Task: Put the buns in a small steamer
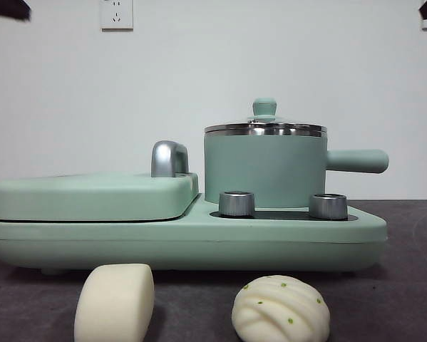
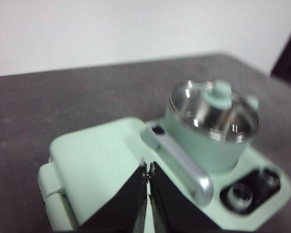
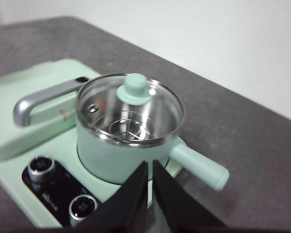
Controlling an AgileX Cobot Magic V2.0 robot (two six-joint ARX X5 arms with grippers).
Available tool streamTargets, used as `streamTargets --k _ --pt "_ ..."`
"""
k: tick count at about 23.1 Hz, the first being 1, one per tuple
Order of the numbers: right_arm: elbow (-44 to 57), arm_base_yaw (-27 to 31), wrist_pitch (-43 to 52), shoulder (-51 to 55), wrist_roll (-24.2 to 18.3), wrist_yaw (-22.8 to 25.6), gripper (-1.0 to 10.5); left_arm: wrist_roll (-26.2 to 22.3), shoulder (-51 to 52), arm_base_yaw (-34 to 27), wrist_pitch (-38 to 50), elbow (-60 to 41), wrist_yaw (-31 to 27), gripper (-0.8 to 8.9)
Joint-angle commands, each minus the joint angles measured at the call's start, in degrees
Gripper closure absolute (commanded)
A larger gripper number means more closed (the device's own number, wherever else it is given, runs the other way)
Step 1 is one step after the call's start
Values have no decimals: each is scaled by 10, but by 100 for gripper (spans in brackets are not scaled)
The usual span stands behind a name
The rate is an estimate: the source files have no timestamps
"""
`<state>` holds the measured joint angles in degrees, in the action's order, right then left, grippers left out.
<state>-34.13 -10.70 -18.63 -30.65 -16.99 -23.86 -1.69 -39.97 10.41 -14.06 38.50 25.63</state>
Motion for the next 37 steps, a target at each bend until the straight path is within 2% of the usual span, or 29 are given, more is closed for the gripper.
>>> streamTargets --k 1,5,7,8,10,11,16,20,25,31,37 --pt "-9 -19 4 -15 -67 -1 934 -137 -21 23 0 14 4 804" --pt "-9 -39 4 -40 -81 -1 933 -251 -44 58 -1 14 3 803" --pt "-9 -45 5 -49 -81 -1 892 -263 -53 73 0 14 3 764" --pt "-9 -47 5 -52 -81 -1 837 -262 -56 78 0 14 3 696" --pt "-9 -49 6 -53 -81 0 742 -252 -58 87 0 14 3 561" --pt "-9 -49 6 -53 -80 0 728 -244 -58 91 1 14 3 524" --pt "-9 -49 5 -52 -61 0 728 -194 -58 109 24 14 3 534" --pt "-9 -49 5 -52 -31 1 728 -133 -75 127 90 14 3 534" --pt "-9 -49 5 -52 32 3 728 -63 -134 158 191 15 -17 538" --pt "-9 -49 5 -52 77 3 728 -46 -241 200 271 43 -64 538" --pt "-9 -49 5 -52 81 3 728 -47 -356 236 292 117 -66 537"
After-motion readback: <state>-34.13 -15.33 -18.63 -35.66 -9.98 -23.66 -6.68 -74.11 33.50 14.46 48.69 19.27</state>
